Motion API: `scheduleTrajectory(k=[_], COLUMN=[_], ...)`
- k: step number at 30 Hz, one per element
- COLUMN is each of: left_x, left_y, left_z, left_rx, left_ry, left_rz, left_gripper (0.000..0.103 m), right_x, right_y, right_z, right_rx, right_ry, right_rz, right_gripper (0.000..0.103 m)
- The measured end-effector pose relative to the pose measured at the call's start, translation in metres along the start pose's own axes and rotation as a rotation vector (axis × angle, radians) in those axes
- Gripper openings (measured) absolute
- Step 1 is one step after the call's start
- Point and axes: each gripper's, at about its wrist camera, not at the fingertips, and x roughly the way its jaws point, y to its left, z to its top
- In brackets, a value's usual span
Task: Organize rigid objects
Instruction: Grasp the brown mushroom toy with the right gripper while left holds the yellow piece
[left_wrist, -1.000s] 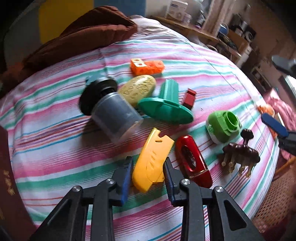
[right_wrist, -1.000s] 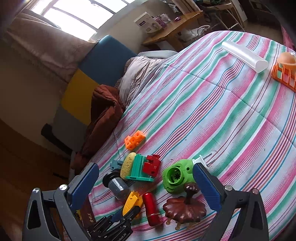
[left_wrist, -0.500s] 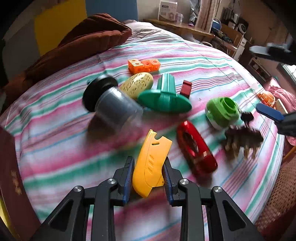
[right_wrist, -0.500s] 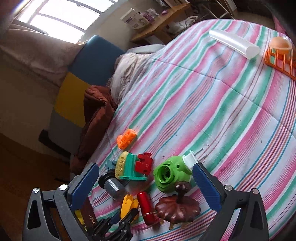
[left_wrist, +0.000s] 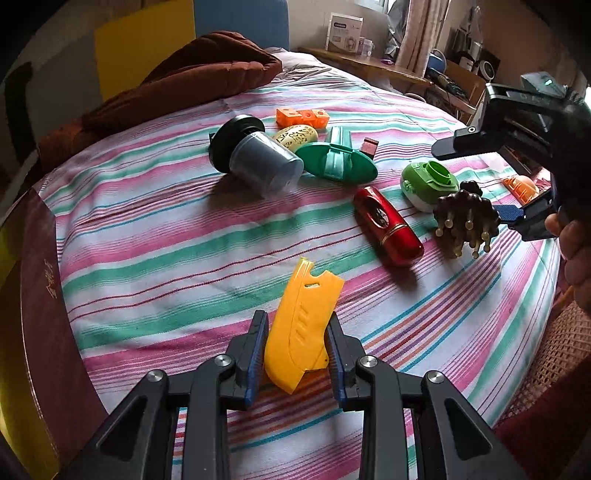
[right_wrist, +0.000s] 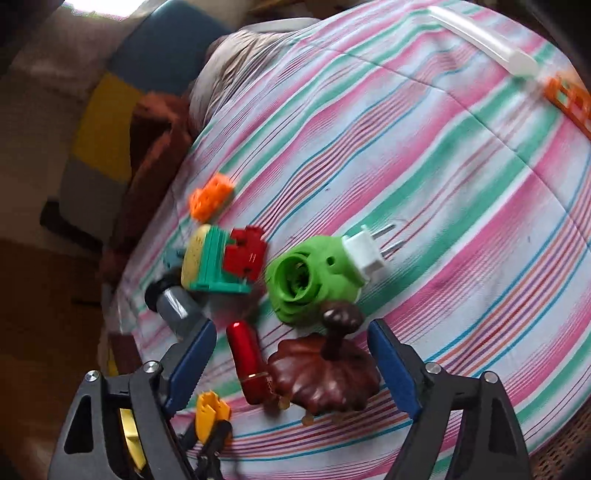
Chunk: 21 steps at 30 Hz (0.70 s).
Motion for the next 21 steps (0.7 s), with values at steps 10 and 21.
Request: scheduleTrajectory(k=[10,21], left_x=[-0.002,-0.004], left_y=[0.002,0.004], left_z=[0.000,-0.002], left_rx=[-0.014,-0.030], left_ry=[-0.001,-0.014], left_rz=[-0.008,-0.018], left_gripper=[0.031,0.030], right_x=[-0.004,0.007], right_y=[-0.003,0.041], right_z=[-0.001,-0.016], right_rx=[0.012,-0.229], right_ry=[-0.014,0.027], right_rz=[-0.060,-0.014], right_gripper=[0.033,0.012])
